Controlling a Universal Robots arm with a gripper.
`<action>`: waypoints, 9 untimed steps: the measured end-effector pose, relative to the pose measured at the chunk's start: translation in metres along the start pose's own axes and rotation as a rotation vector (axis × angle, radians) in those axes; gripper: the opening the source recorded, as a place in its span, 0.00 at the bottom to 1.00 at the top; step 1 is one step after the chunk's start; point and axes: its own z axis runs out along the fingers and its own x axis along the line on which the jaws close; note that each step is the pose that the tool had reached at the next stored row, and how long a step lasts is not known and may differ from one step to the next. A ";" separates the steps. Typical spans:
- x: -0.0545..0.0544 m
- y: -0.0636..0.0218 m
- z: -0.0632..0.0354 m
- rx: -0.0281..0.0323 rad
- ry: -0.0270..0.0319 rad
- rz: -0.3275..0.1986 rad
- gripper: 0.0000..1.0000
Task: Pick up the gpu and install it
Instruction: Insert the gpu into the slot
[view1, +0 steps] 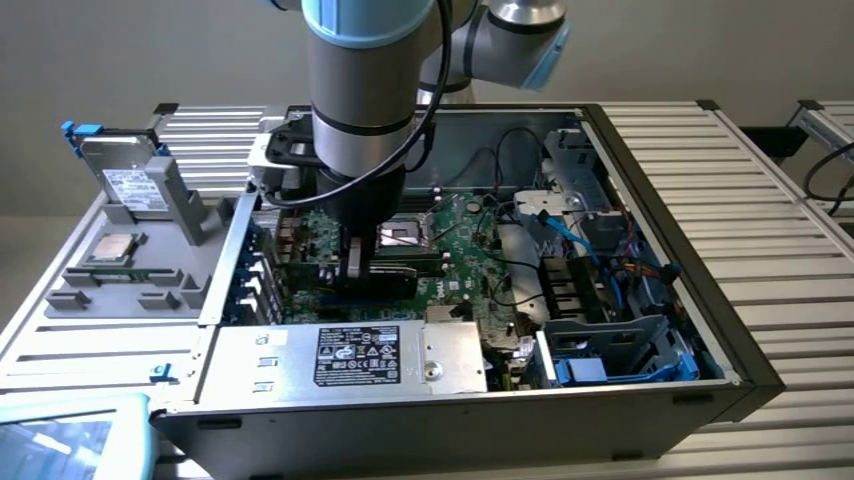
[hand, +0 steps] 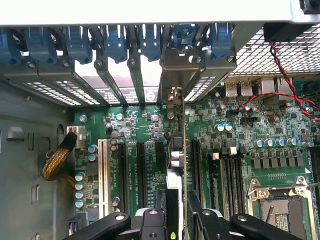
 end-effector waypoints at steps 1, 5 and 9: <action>0.000 0.0000 0.0000 0.0000 0.0000 0.000 0.28; -0.001 0.0001 0.0000 0.0024 0.0113 0.001 0.28; -0.001 0.0000 0.0001 0.0030 0.0137 0.001 0.28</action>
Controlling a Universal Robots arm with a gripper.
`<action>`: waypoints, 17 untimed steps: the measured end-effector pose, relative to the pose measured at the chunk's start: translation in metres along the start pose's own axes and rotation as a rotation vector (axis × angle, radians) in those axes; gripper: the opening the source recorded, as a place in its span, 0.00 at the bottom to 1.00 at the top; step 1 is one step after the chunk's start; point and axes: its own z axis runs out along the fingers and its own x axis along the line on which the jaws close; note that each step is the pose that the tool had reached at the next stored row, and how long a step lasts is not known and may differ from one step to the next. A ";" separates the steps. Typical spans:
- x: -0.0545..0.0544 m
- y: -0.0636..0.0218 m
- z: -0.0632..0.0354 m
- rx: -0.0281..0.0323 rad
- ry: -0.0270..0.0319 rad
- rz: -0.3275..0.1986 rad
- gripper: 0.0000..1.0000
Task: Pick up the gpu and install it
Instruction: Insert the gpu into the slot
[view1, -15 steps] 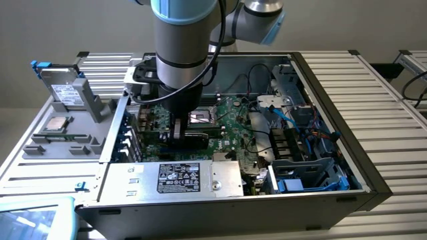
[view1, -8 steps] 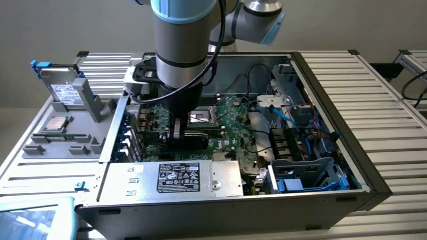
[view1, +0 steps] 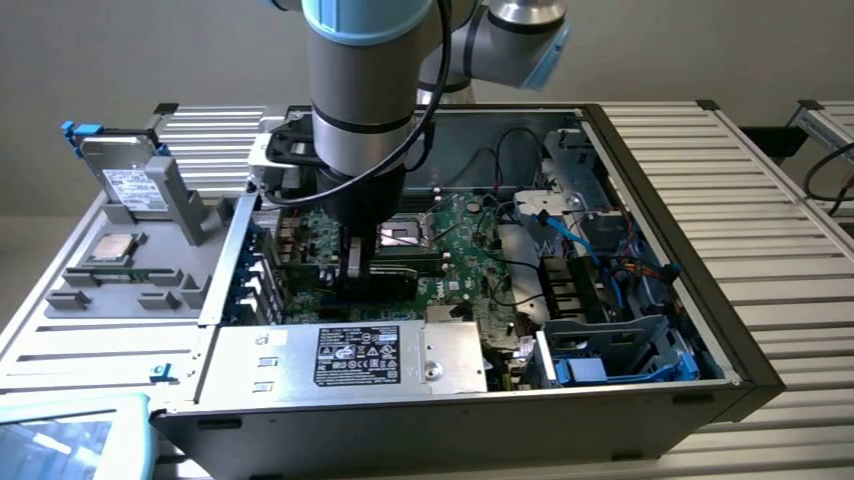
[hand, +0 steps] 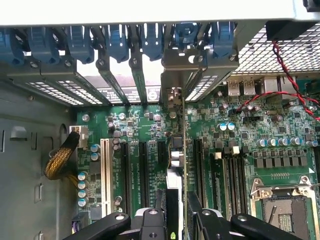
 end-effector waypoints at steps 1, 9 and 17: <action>0.000 0.0001 0.0000 0.0000 0.0000 0.001 0.28; -0.002 0.0005 0.0001 0.0101 0.0013 0.002 0.28; -0.002 0.0019 0.0013 0.0118 0.0010 0.002 0.28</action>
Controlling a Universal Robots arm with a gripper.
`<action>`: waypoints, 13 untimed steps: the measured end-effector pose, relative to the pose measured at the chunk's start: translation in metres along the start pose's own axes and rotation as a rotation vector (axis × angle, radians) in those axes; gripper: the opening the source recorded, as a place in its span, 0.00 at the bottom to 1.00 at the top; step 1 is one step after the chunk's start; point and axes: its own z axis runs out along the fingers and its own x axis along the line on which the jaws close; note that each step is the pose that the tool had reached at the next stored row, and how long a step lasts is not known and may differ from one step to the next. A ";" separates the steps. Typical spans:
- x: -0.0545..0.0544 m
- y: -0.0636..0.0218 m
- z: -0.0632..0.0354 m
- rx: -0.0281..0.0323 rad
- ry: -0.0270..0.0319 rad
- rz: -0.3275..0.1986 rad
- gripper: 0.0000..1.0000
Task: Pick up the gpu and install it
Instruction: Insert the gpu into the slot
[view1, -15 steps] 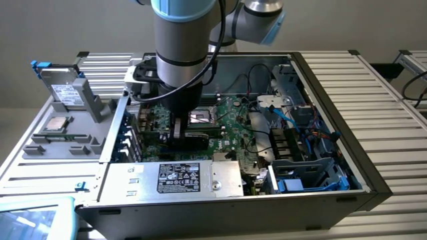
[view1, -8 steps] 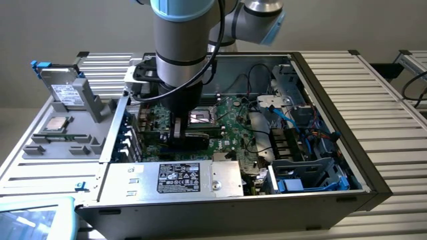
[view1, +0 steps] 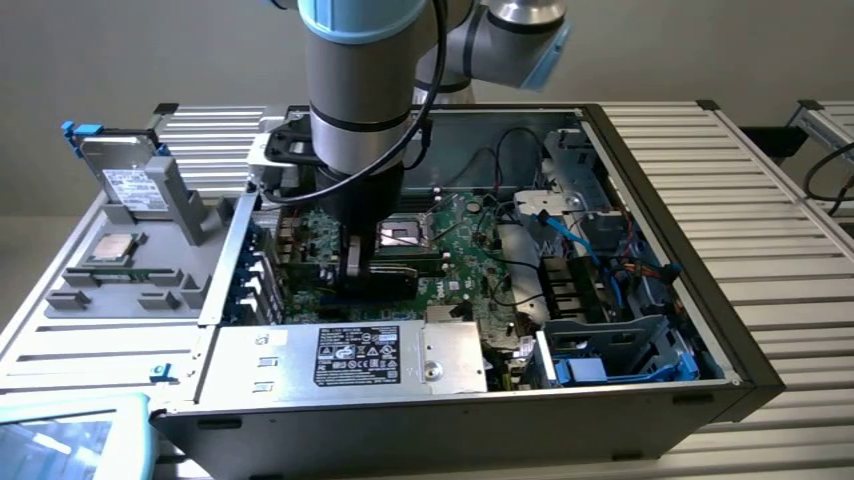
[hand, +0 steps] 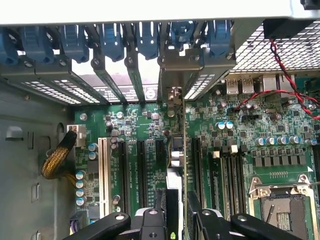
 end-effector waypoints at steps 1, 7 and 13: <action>0.000 0.0001 0.0001 0.0000 -0.0001 0.000 0.28; -0.002 0.0007 0.0002 0.0000 0.0000 0.000 0.28; -0.003 0.0010 0.0003 0.0002 -0.0002 0.000 0.28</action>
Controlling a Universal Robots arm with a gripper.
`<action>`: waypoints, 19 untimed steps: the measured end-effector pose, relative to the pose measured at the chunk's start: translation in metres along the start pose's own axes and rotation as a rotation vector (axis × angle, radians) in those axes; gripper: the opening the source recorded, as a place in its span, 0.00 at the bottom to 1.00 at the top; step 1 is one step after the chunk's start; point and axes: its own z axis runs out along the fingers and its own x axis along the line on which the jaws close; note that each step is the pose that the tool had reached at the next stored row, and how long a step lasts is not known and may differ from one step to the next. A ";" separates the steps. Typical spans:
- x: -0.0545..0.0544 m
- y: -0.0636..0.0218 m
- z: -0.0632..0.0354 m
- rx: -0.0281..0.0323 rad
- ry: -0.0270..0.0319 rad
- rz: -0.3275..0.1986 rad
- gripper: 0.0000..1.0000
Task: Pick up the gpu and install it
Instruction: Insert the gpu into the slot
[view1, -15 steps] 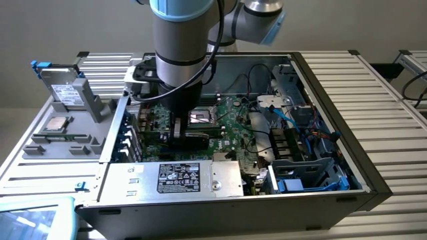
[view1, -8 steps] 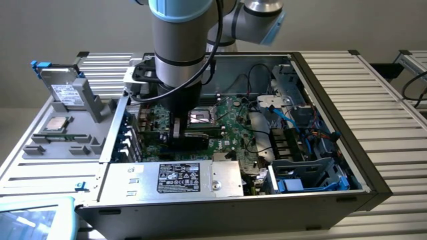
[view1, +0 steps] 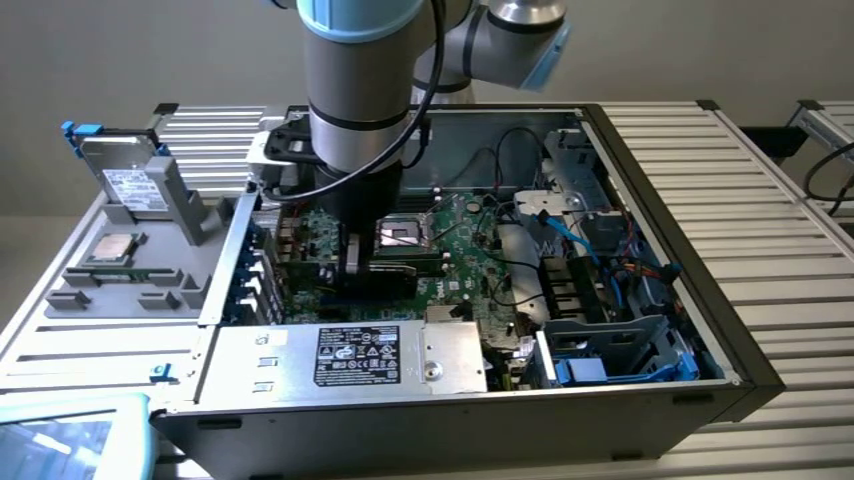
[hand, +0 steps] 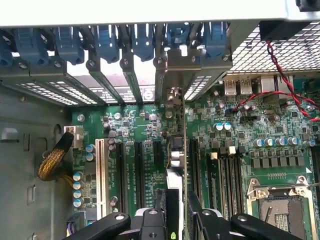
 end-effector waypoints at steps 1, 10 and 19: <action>0.000 0.0001 0.0000 0.0001 0.0002 0.000 0.28; -0.001 0.0003 0.0000 0.0007 0.0096 0.001 0.28; -0.001 0.0008 -0.0032 0.0016 0.0207 0.001 0.28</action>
